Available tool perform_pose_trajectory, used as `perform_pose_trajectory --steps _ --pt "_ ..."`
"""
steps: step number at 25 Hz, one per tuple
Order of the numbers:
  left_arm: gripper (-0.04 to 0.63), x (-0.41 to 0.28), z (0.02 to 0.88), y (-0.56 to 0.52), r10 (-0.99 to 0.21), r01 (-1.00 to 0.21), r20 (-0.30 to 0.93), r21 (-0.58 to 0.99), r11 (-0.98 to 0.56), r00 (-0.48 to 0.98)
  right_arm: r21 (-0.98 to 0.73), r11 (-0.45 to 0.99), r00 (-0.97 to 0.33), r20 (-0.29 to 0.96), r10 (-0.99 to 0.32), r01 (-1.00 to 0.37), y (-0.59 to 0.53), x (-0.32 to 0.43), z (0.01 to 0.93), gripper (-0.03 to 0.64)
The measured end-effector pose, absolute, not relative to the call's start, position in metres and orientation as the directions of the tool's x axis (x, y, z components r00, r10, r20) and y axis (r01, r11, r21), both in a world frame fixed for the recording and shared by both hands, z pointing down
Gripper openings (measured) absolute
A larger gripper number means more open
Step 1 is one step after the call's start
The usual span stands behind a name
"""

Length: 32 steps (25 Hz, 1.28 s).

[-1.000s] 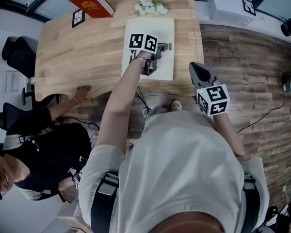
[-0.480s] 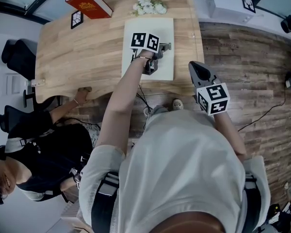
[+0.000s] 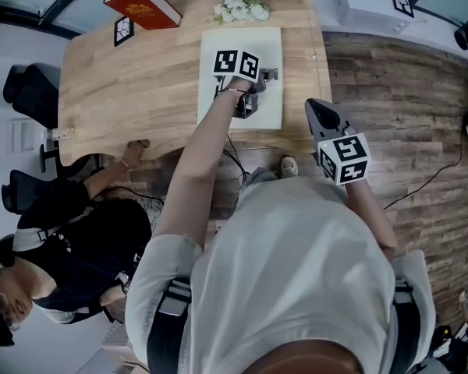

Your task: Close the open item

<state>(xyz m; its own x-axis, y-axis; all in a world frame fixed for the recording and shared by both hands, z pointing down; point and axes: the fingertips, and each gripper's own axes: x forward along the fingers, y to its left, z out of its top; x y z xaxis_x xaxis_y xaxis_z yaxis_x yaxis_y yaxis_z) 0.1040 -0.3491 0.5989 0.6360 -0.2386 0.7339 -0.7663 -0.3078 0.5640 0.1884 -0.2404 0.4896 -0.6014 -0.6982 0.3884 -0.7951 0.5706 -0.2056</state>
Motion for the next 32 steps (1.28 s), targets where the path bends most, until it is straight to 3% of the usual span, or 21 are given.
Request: perform_pose_trajectory --steps 20,32 --pt "0.02 0.102 0.588 -0.342 -0.311 -0.789 0.728 0.525 -0.32 0.611 -0.186 0.592 -0.612 0.389 -0.688 -0.784 -0.22 0.173 0.485 0.018" --pt "0.02 0.076 0.56 -0.296 -0.455 -0.782 0.638 0.545 -0.302 0.621 -0.166 0.585 -0.598 0.382 -0.704 -0.794 -0.183 0.166 0.479 0.02"
